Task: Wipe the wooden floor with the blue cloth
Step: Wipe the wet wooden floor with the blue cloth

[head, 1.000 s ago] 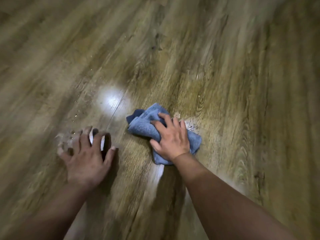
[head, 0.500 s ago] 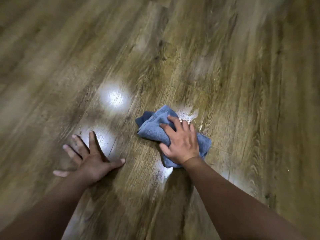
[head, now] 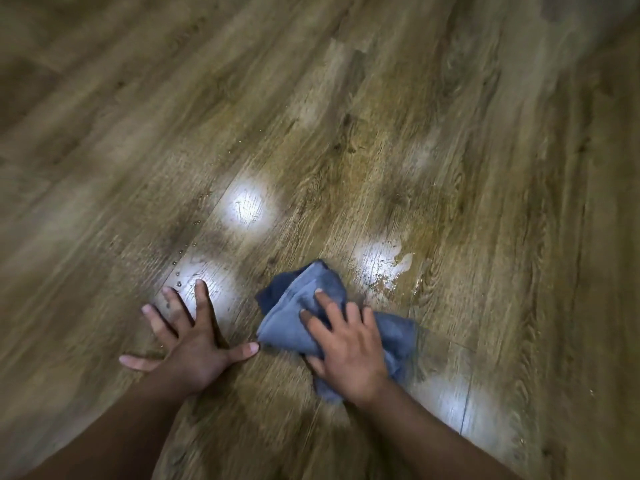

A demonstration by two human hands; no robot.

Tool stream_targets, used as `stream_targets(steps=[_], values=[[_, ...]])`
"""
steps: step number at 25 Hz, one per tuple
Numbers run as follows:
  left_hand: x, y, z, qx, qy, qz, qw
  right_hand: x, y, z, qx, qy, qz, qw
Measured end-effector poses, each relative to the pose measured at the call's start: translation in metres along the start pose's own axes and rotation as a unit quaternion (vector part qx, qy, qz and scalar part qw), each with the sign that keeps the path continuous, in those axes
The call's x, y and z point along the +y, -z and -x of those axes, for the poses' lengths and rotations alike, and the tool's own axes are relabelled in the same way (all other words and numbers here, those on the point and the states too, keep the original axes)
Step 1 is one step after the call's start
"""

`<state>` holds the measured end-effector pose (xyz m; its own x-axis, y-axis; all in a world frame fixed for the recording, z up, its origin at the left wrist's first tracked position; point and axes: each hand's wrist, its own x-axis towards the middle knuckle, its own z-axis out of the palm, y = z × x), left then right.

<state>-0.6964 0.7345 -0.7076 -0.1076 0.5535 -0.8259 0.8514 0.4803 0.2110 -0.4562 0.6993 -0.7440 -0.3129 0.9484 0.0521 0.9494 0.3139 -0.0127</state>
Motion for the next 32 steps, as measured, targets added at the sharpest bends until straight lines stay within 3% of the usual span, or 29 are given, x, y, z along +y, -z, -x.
stream_targets(steps=[2, 3, 6, 8, 10, 14, 18, 20, 24, 26, 28, 32], values=[[0.0, 0.0, -0.001, -0.002, -0.002, -0.003, 1.0, 0.034, 0.006, -0.018, -0.037, 0.066, -0.001, 0.997], [-0.001, 0.0, -0.002, -0.003, -0.003, -0.004, 1.0, 0.053, 0.007, -0.032, -0.057, 0.051, 0.008, 0.997], [-0.002, -0.002, -0.004, -0.006, -0.003, -0.001, 1.0, 0.087, 0.009, -0.077, -0.066, -0.13, 0.018, 0.989], [-0.003, -0.002, -0.004, -0.005, -0.004, -0.004, 1.0, 0.075, 0.009, -0.087, -0.043, -0.203, 0.009, 0.978], [-0.002, -0.002, -0.003, -0.005, -0.007, -0.004, 1.0, 0.042, 0.01, -0.071, -0.048, -0.179, 0.008, 0.983], [0.0, -0.006, -0.006, 0.012, 0.004, -0.005, 1.0, -0.04, 0.004, 0.006, -0.056, 0.01, -0.045, 0.997], [-0.002, -0.004, -0.006, 0.003, 0.005, -0.001, 1.0, -0.024, 0.013, 0.01, -0.077, 0.104, -0.049, 0.99], [-0.002, -0.001, -0.004, -0.008, -0.001, 0.006, 1.0, 0.015, 0.015, -0.021, -0.102, 0.078, -0.003, 0.992], [-0.007, -0.002, -0.007, -0.009, -0.007, 0.01, 1.0, 0.065, 0.012, -0.085, -0.084, -0.135, 0.019, 0.987], [-0.007, -0.002, -0.009, -0.005, -0.006, 0.003, 1.0, 0.053, 0.01, -0.091, -0.062, -0.187, 0.02, 0.98], [-0.008, -0.004, -0.01, -0.005, -0.004, 0.002, 1.0, 0.023, 0.009, -0.073, -0.063, -0.158, 0.02, 0.985], [-0.008, -0.006, -0.011, 0.003, 0.006, -0.001, 1.0, -0.032, 0.007, -0.002, -0.065, 0.004, -0.031, 0.997]])
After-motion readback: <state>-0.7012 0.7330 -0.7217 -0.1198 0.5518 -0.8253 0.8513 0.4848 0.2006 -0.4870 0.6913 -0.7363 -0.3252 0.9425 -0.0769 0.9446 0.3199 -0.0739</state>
